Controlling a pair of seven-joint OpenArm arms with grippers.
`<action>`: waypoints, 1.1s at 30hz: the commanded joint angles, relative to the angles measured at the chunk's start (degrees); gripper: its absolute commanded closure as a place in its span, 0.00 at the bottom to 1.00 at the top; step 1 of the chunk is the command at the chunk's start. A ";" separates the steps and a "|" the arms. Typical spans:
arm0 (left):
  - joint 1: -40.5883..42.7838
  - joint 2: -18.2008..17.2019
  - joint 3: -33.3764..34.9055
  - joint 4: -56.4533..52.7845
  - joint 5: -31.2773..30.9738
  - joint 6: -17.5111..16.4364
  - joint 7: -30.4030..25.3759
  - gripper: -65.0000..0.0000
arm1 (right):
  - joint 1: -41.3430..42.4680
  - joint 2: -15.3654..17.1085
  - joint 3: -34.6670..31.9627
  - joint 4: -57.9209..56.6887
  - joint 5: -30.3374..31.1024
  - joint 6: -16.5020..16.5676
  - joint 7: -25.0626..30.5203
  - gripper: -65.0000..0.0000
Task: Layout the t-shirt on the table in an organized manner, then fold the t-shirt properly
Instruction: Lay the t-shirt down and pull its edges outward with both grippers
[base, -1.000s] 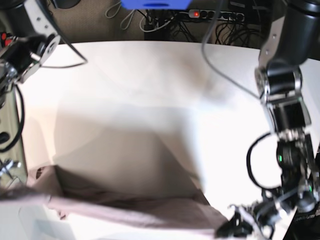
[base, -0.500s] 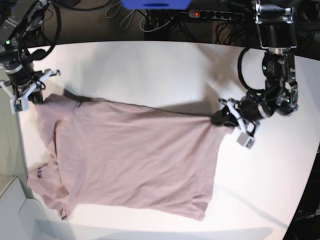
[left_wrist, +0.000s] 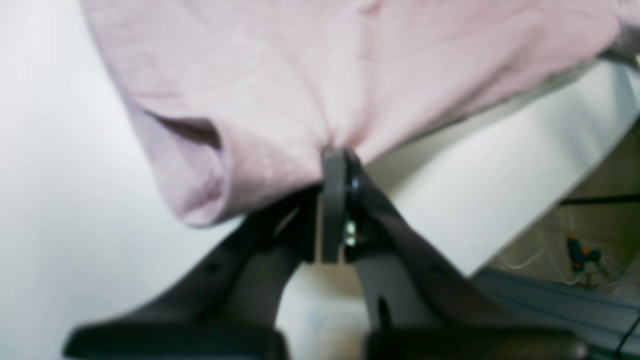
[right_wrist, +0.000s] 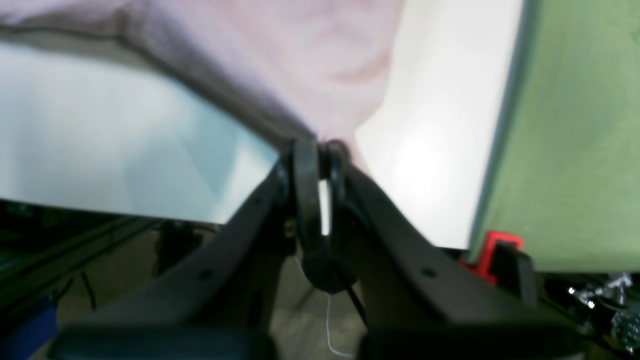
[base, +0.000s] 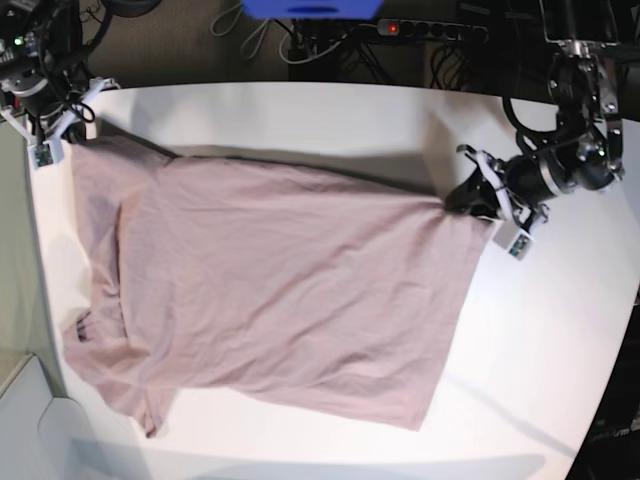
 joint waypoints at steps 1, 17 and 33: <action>0.25 -0.79 -0.29 2.99 -1.32 -0.54 -0.87 1.00 | -0.24 1.16 1.32 1.07 0.35 -0.25 0.91 1.00; 3.51 -0.08 -14.27 8.79 -1.32 -0.71 15.04 1.00 | -4.37 1.34 5.63 1.07 0.35 -0.25 1.09 1.00; 7.29 0.97 -14.18 1.67 -0.71 -0.71 14.86 0.92 | -5.60 1.16 4.49 0.98 -5.71 -0.25 1.09 0.61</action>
